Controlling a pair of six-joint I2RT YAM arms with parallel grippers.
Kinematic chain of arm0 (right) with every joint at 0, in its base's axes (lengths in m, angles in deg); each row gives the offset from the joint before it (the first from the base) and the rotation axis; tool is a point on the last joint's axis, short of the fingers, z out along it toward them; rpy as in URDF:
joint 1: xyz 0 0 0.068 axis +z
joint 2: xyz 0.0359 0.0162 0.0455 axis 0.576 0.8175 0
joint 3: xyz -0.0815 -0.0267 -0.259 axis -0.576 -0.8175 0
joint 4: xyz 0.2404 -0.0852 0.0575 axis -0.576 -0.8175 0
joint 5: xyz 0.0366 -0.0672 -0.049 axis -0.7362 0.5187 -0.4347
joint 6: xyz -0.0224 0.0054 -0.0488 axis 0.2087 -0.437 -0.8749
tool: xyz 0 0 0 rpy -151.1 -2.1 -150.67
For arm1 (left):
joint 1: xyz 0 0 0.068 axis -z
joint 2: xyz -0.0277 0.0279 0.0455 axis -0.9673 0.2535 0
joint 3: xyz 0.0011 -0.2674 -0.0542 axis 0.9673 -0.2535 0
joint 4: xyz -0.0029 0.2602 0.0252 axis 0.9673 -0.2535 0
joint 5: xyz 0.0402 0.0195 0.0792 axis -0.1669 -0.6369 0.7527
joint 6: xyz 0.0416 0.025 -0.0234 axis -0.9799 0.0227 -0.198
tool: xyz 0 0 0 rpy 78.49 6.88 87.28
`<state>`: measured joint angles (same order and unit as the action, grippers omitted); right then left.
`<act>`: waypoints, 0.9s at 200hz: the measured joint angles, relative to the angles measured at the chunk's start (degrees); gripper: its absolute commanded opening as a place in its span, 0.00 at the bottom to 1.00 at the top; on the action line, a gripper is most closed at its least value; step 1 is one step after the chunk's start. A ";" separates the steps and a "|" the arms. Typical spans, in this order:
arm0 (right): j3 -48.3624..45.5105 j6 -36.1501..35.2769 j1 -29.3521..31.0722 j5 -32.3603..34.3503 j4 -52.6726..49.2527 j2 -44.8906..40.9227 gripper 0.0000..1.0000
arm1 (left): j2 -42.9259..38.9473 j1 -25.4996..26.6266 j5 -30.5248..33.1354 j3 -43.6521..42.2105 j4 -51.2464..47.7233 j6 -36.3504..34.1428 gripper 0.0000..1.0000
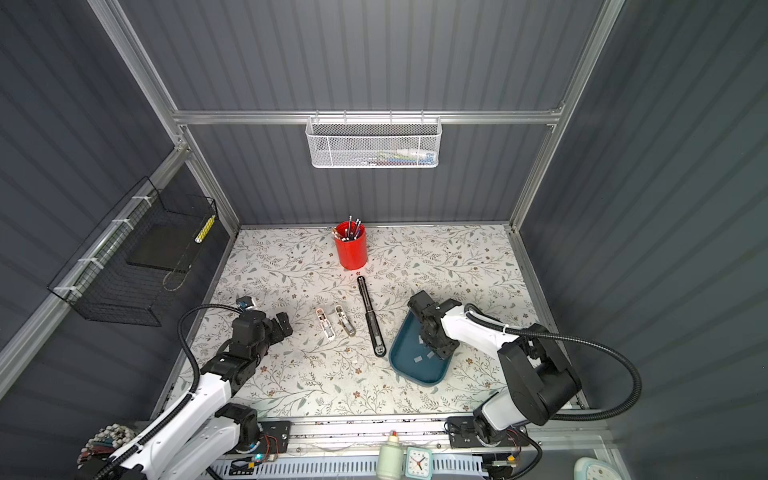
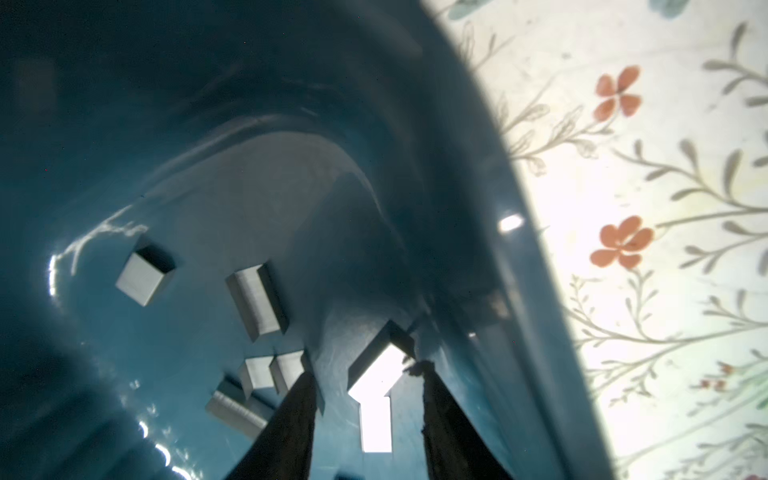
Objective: Load the staples into the stapler
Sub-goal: 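Lower the right gripper into the teal tray onto a white staple strip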
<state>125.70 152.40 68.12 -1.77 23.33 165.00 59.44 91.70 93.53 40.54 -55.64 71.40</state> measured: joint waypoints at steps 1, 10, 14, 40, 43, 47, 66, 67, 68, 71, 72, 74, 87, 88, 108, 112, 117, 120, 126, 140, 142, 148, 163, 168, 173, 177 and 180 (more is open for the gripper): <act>0.00 0.09 0.00 0.02 0.07 0.15 0.43 | 0.00 0.00 0.00 0.00 0.00 0.00 1.00; 0.00 0.39 0.00 0.04 0.37 1.07 0.43 | -0.02 0.00 0.00 0.00 0.00 0.00 1.00; 0.00 0.48 0.00 0.02 0.52 1.49 0.43 | -0.02 0.00 0.00 0.00 0.00 0.00 1.00; 0.76 0.68 0.00 0.15 0.17 3.04 0.40 | -0.09 0.00 0.00 0.00 0.00 0.00 1.00; 0.87 0.68 0.00 0.17 0.04 3.15 0.39 | -0.09 0.00 0.00 0.00 0.00 0.00 1.00; 1.09 0.61 0.00 0.26 -0.17 3.37 0.39 | -0.09 0.00 0.00 0.00 0.00 0.00 1.00; 1.99 0.24 0.00 0.48 -0.24 4.28 0.34 | -0.09 0.00 0.00 0.02 0.00 0.00 1.00; 2.10 0.00 0.00 0.50 -0.31 4.37 0.34 | -0.07 0.00 0.00 0.02 0.00 0.00 1.00; 2.14 -0.02 0.00 0.52 -0.33 4.39 0.33 | -0.07 0.00 0.00 0.02 0.00 0.00 1.00; 2.29 0.04 0.00 0.55 -0.31 4.52 0.32 | -0.07 0.00 0.00 0.02 0.00 0.00 1.00; 2.34 -0.02 0.00 0.55 -0.31 4.57 0.32 | -0.07 0.00 0.00 0.02 0.00 0.00 1.00; 2.47 -0.31 0.00 0.57 -0.33 4.66 0.31 | -0.07 0.00 0.02 0.02 0.00 0.00 1.00; 3.15 -1.01 0.00 0.81 -0.24 5.20 0.29 | -0.07 0.00 0.02 0.07 0.00 0.00 1.00; 3.17 -1.03 0.00 0.83 -0.22 5.22 0.29 | -0.07 0.00 0.02 0.07 0.00 0.00 1.00; 3.39 -1.92 0.00 0.98 0.00 5.40 0.28 | -0.07 0.00 0.02 0.07 0.00 0.00 1.00; 3.39 -2.14 0.00 1.01 0.00 5.40 0.28 | -0.07 0.00 0.02 0.07 0.00 0.00 1.00; 3.39 -2.29 0.00 1.09 0.00 5.42 0.28 | -0.07 0.00 0.02 0.07 0.00 0.00 1.00; 3.39 -2.43 0.00 1.11 0.00 5.42 0.28 | -0.07 0.00 0.00 0.07 0.00 0.00 1.00; 3.39 -2.71 0.00 1.16 0.00 5.42 0.29 | -0.07 0.00 0.02 0.07 0.00 0.00 1.00; 3.39 -3.37 0.00 1.29 0.00 5.42 0.34 | -0.07 0.00 0.02 0.07 0.00 0.00 1.00; 3.39 -3.48 0.00 1.31 -0.02 5.42 0.35 | -0.07 0.00 0.02 0.07 0.00 0.00 1.00; 3.39 -3.65 0.00 1.42 -0.04 5.42 0.36 | -0.07 0.00 0.00 0.07 0.00 0.00 1.00; 3.39 -4.09 0.00 1.77 -0.26 5.42 0.36 | -0.07 0.00 0.00 0.07 0.00 0.00 1.00; 3.39 -4.13 0.00 1.86 -0.31 5.42 0.36 | -0.07 0.00 0.00 0.07 0.00 0.00 1.00; 3.39 -4.26 0.00 1.97 -0.37 5.42 0.36 | -0.07 0.00 0.00 0.07 0.00 0.00 1.00; 3.39 -4.33 0.00 2.03 -0.42 5.42 0.35 | -0.07 0.00 0.02 0.07 0.00 0.00 1.00; 3.39 -4.37 0.00 2.03 -0.42 5.42 0.35 | -0.07 0.00 0.02 0.07 0.00 0.00 1.00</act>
<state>129.08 148.03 68.12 0.27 22.92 170.42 59.38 91.70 93.55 40.60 -55.64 71.40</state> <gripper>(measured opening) 0.358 0.997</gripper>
